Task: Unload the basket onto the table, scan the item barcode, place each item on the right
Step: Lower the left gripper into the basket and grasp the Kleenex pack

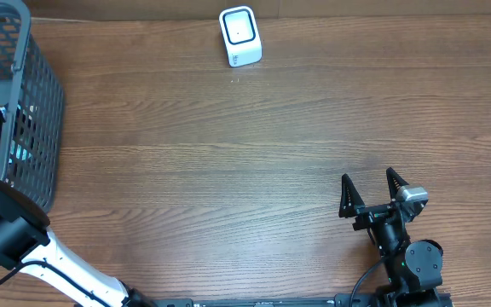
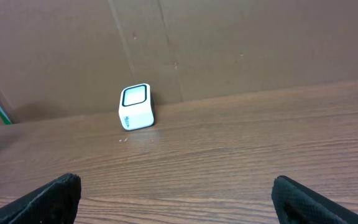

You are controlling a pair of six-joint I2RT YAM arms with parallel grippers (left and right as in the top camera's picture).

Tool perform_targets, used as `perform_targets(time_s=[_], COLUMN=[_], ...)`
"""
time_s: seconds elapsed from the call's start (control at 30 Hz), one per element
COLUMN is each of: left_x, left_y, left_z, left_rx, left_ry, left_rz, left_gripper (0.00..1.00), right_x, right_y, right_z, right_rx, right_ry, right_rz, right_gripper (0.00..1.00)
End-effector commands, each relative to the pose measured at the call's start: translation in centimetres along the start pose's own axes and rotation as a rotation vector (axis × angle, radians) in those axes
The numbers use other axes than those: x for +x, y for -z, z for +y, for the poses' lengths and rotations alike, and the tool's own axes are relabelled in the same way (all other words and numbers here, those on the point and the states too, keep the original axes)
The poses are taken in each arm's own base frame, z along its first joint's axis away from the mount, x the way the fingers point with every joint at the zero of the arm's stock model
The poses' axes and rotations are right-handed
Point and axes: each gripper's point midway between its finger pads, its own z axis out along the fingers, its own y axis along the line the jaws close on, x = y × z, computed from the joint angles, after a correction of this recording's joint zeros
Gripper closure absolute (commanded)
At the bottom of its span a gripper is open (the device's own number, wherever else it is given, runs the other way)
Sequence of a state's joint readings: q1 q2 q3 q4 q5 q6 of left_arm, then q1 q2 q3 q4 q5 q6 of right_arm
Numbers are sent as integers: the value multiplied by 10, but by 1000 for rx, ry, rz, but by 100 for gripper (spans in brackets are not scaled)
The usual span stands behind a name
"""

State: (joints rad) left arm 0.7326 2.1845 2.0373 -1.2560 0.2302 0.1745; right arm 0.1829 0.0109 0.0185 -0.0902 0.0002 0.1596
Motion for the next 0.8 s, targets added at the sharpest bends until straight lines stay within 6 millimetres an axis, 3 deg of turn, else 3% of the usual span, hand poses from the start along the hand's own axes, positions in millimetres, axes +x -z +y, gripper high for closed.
perform_targets(time_s=[0.0,0.23,0.77], left_x=[8,12,11], left_y=[-19,-30,-34], left_z=[0,2,-7], left_rx=[4,6,8], left_ry=[-27,-25,-47], left_rz=[43,49,49], left_gripper=[0,0,0], right_x=[2,2,2], right_y=[0,0,0], right_z=[-1,-1,-1], right_rx=[2,2,3], right_ry=[3,3,3], right_rz=[-4,-4,-4], right_gripper=[0,0,0])
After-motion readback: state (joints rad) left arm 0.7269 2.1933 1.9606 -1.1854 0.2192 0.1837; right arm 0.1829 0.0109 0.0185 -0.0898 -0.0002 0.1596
